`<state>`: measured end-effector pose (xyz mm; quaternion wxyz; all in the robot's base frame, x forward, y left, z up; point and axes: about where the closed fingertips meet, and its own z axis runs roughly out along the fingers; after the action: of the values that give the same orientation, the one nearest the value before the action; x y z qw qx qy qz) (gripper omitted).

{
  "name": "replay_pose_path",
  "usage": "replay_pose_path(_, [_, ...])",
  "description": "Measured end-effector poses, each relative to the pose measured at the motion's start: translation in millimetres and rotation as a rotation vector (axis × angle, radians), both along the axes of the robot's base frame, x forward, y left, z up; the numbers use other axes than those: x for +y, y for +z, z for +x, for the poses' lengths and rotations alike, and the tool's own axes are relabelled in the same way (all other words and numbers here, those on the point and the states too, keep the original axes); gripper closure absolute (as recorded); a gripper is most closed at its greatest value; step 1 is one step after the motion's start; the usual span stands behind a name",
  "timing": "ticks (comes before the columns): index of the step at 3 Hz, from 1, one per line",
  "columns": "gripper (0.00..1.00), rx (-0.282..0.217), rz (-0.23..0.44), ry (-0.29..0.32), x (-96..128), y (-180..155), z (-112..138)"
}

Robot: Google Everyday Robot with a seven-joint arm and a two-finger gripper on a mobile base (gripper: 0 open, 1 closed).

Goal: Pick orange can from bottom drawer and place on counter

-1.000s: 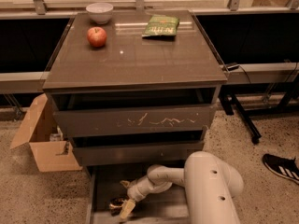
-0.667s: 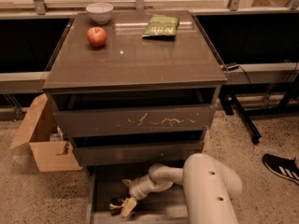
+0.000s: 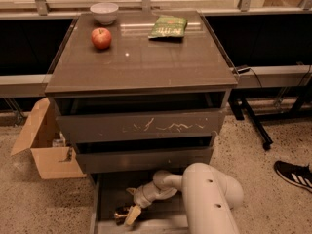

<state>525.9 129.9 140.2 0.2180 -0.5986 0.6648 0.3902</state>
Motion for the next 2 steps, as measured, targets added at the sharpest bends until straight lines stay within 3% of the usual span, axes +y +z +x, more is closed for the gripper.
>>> replay_pose_path(2, [0.45,0.018,-0.009,0.001,1.7,-10.3,-3.9])
